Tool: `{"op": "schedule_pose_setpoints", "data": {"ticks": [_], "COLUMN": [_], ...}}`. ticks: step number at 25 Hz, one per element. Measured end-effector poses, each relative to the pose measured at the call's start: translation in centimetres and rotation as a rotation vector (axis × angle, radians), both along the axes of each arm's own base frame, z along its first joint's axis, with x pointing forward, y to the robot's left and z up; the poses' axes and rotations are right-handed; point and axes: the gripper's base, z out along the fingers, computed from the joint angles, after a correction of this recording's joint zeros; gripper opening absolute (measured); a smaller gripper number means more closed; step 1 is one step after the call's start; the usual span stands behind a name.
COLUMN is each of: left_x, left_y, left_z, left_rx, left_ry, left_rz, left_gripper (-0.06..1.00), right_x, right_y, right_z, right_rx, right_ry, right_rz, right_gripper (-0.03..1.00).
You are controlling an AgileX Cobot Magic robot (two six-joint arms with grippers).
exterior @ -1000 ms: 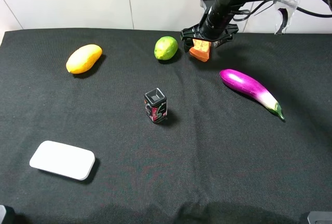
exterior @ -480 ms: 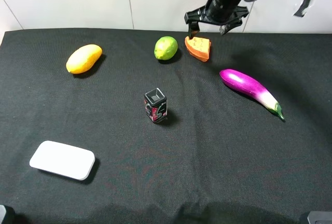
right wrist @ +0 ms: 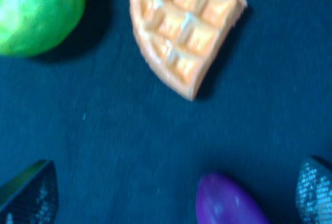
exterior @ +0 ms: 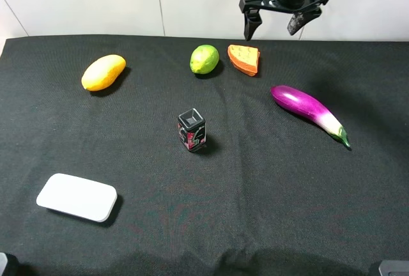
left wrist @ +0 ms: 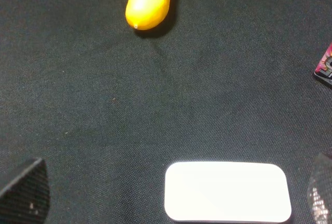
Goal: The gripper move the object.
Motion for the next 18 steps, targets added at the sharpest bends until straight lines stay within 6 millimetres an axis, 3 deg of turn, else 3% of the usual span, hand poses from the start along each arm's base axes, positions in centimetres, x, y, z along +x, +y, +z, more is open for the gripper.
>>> {"op": "schedule_pose_setpoints", "data": {"ticks": [8,18], "left_x": [0.0,0.0], "left_y": [0.0,0.0], "left_z": [0.0,0.0], "left_rx": [0.000,0.000], "left_ry": [0.000,0.000], "left_rz": [0.000,0.000], "left_gripper": [1.00,1.00], "right_x": [-2.3,-5.5], "right_y": [-0.6,-1.3], "right_z": [2.6,5.8], "right_rx": [-0.018,0.049], "right_ry": [0.103,0.100], "right_rz": [0.019,0.034], "right_gripper": [0.69,0.69]}}
